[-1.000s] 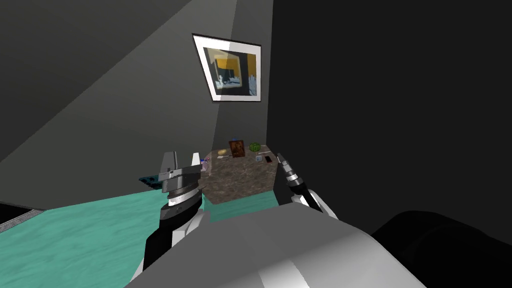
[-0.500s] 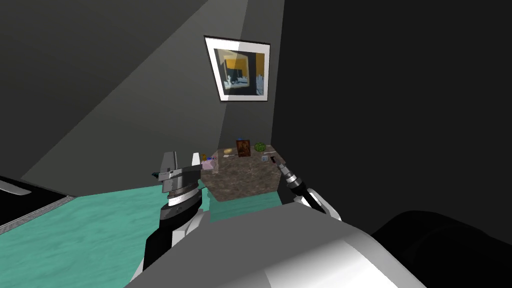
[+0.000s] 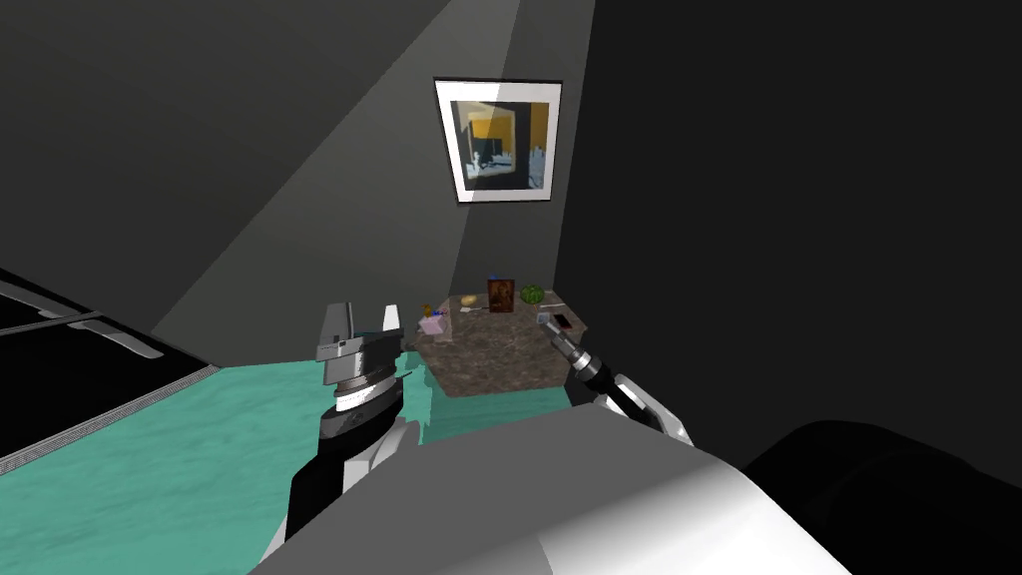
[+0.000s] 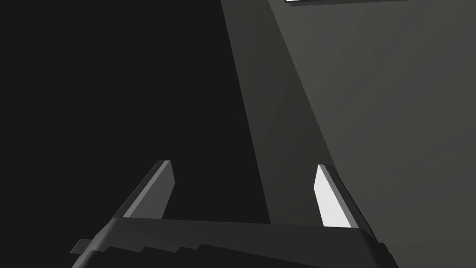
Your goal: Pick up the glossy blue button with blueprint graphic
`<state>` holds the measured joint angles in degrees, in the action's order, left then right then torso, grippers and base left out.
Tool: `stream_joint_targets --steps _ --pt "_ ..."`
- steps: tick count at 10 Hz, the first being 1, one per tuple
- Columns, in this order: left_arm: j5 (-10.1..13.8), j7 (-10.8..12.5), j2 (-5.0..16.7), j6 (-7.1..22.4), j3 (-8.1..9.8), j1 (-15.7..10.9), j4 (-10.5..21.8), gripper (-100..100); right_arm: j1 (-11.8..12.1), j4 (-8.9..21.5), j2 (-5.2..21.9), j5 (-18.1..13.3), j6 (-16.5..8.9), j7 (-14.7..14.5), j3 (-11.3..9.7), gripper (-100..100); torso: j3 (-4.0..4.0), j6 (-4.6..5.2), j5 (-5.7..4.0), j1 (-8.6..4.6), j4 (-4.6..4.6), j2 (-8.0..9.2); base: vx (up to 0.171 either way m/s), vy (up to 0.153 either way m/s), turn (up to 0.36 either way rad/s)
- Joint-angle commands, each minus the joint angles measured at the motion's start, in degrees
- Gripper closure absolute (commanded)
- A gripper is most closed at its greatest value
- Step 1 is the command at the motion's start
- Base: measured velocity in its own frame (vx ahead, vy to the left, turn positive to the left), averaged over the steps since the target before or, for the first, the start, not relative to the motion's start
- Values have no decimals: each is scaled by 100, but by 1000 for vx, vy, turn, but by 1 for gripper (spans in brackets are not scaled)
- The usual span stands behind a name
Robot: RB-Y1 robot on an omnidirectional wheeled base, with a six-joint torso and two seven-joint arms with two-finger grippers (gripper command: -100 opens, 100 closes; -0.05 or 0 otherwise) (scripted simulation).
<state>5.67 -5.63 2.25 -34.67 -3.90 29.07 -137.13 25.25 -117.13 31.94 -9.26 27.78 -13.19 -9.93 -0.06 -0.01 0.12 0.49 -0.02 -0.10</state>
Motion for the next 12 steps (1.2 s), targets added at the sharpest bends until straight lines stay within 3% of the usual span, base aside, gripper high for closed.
stream_joint_targets --steps 1,4,6,11,12 --pt "0 0 0 0 0 0 0 0 -47 87 286 -46 16 -21 -46 -100 0 0 0 0 0 0 40 99 65" --pt "0 0 0 0 1 0 0 0 -113 389 814 -272 97 -117 -275 -100 2 4 -2 -16 1 5 40 102 152" --pt "0 0 0 0 1 1 0 0 -113 389 1056 -272 97 -117 -275 -100 1 4 -2 -14 0 3 33 68 31" --pt "0 0 1 0 1 1 0 0 -184 906 2013 -642 251 -236 -657 -100 1 5 -3 -19 0 4 47 82 160" --pt "0 0 0 0 0 0 0 0 -184 906 2168 -642 251 -236 -657 -100 -2 0 -3 -14 -1 -2 55 73 75"
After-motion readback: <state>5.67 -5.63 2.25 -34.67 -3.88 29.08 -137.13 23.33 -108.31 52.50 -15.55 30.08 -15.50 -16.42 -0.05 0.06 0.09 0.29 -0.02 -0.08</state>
